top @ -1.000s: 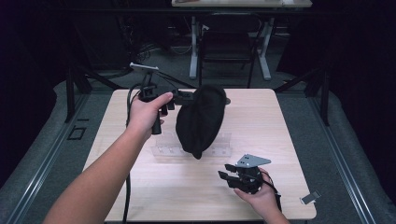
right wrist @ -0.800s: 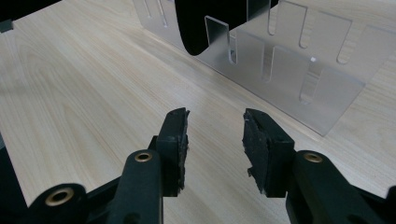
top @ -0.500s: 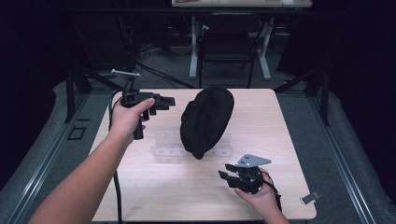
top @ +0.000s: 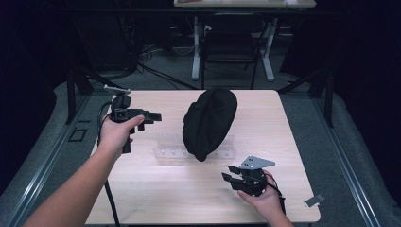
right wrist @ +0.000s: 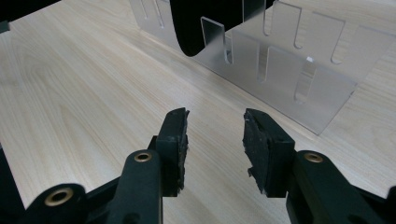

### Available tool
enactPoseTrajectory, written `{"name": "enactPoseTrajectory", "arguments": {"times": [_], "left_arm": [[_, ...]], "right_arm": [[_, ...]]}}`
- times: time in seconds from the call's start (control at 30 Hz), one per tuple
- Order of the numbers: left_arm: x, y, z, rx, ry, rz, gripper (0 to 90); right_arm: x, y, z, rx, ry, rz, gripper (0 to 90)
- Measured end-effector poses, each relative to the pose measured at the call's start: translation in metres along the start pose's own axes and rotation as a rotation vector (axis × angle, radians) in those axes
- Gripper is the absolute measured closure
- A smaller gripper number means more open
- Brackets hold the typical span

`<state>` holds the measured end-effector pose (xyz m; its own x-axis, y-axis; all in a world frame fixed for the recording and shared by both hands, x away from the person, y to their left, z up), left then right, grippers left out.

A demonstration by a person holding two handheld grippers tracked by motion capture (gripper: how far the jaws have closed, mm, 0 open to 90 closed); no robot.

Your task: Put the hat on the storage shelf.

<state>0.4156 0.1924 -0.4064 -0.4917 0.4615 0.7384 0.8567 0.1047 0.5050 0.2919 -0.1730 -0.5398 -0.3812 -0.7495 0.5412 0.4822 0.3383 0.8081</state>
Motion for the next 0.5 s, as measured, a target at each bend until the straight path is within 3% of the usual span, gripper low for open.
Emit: {"name": "enactPoseTrajectory", "arguments": {"times": [0.33,0.5], "left_arm": [[-0.004,-0.027,0.035,-0.048,0.087,-0.010,50.4],[-0.004,-0.042,0.049,-0.069,0.099,-0.025,49.2]], "right_arm": [[0.000,0.000,0.000,-0.003,-0.004,-0.003,59.2],[0.001,0.000,-0.001,-0.005,-0.009,-0.007,58.7]]}}
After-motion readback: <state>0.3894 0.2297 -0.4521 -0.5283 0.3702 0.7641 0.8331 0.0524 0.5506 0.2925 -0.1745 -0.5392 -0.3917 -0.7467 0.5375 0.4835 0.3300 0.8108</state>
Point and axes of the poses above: each handheld gripper's, and its own axes: x roughly backward along the jaws, y roughly out of its top, z roughly to its left, the point moved 2 cm from there along -x, roughly forward along the jaws, and after that the axes turned 13 degrees about y, right-handed, at the moved point
